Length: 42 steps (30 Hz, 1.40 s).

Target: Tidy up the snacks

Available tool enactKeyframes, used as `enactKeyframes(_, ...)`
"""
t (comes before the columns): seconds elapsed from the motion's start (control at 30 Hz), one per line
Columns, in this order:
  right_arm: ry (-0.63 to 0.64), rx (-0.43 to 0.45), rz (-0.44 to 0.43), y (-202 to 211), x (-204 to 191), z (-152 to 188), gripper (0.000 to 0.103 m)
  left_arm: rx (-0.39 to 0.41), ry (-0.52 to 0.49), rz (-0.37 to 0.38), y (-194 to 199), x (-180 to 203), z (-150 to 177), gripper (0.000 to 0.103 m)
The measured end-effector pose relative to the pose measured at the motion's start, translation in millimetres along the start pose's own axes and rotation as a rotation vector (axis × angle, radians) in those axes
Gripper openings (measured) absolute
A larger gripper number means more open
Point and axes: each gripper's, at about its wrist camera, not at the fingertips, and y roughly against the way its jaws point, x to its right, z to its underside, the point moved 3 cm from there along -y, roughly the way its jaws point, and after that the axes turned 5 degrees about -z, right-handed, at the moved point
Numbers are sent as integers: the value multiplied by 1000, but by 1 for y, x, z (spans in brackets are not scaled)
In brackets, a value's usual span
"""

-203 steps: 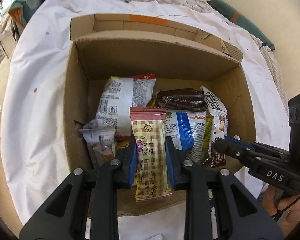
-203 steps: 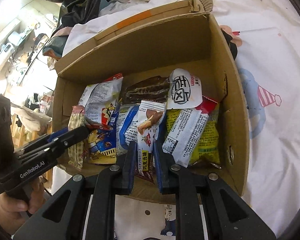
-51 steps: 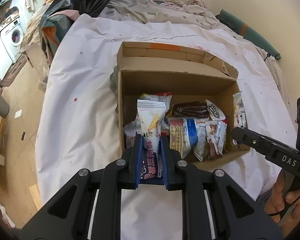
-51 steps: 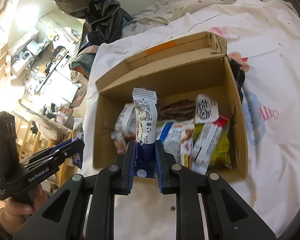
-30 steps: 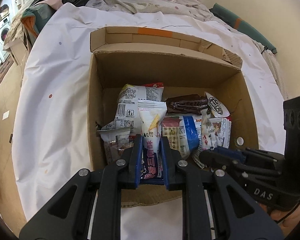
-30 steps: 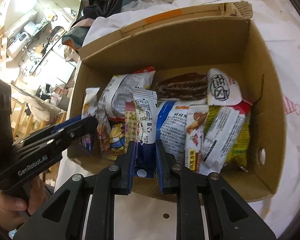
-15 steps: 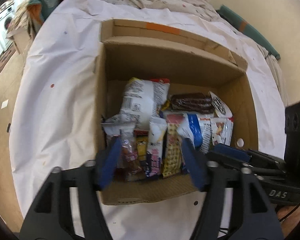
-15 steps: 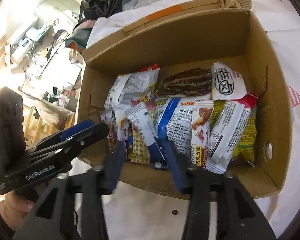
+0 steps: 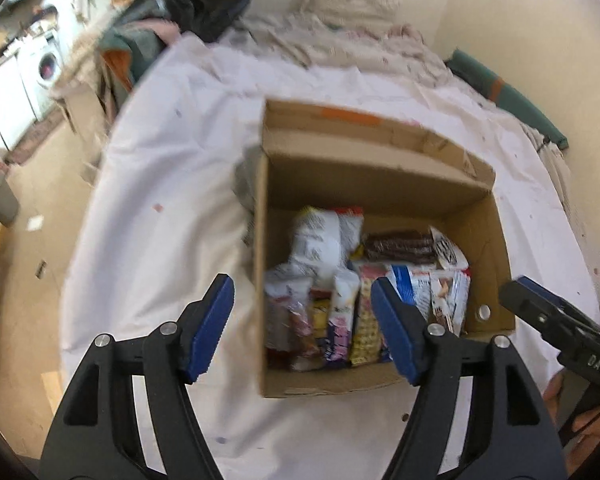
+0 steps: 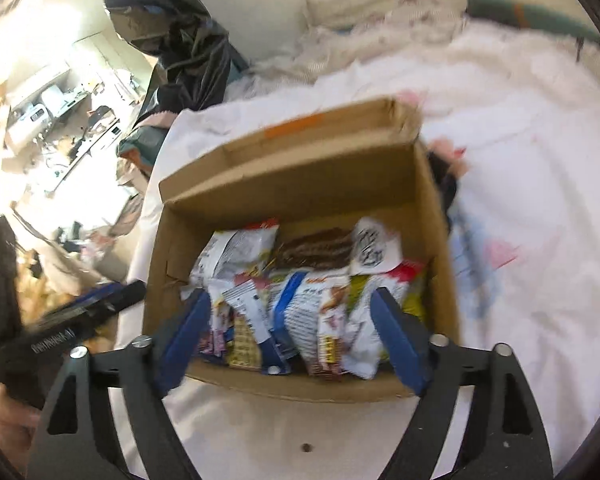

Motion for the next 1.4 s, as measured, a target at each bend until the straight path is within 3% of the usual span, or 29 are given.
enactKeyframes(0.13,28,67,48,23,-4,4,96,82,8,-34,29,-11,2,68)
enactKeyframes(0.33,33,95,73,48,-6,14,98,184,35,-64,67,-21,21,69)
enactKeyframes(0.37,40,103,79,53,-8,16,98,194,24,-71,72,-20,25,71)
enactKeyframes(0.43,57,117,95,60,-12,20,98,203,8,-82,79,-18,34,86)
enactKeyframes(0.57,100,144,133,76,-22,35,98,190,16,-69,82,-15,58,91)
enactKeyframes(0.7,127,156,158,85,-30,53,98,178,11,-77,82,-13,74,103)
enactKeyframes(0.93,198,168,175,92,-48,74,100,233,-35,-74,98,-12,87,103)
enactKeyframes(1.1,185,179,211,89,-48,81,100,222,-11,-39,100,-11,97,103)
enactKeyframes(1.4,188,165,216,80,-51,86,102,256,-53,-69,100,-2,103,103)
